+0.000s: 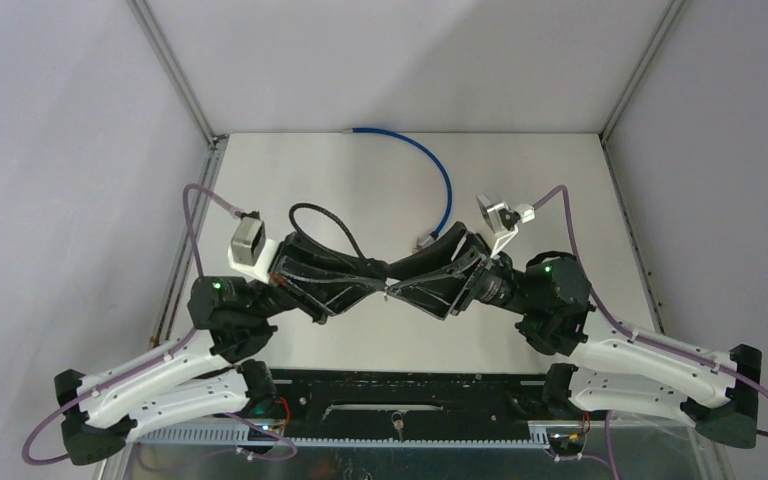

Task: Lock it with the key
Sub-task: Lock the lock.

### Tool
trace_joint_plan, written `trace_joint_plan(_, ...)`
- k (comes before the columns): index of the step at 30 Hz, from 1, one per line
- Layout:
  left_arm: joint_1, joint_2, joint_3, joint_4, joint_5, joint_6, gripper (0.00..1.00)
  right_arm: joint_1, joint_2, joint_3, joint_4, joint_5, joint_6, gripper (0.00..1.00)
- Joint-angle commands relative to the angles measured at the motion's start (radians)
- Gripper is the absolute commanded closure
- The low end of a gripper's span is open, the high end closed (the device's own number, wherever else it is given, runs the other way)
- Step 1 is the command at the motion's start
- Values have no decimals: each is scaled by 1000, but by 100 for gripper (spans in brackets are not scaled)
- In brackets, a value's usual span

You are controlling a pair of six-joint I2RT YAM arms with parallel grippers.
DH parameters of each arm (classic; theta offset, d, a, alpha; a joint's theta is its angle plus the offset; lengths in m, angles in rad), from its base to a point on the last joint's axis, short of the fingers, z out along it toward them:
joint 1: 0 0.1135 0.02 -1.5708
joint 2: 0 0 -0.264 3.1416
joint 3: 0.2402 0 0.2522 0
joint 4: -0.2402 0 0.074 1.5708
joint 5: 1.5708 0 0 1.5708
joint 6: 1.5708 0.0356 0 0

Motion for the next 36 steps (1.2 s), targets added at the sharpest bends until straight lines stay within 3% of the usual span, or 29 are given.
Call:
trace_joint_plan(1,5,19,54,53,56,-23,100,-5,11,41,85,-29,53,54)
trace_joint_plan(9,5,45,50,81,74,-47,100,-7,13,41,102,-37,60,59)
trace_joint_plan(24,7,46,44,42,44,-37,100,-7,19,41,122,-48,34,88)
trace_joint_plan(36,7,45,48,-92,-13,-7,100,12,-22,115,-81,7,-199,100)
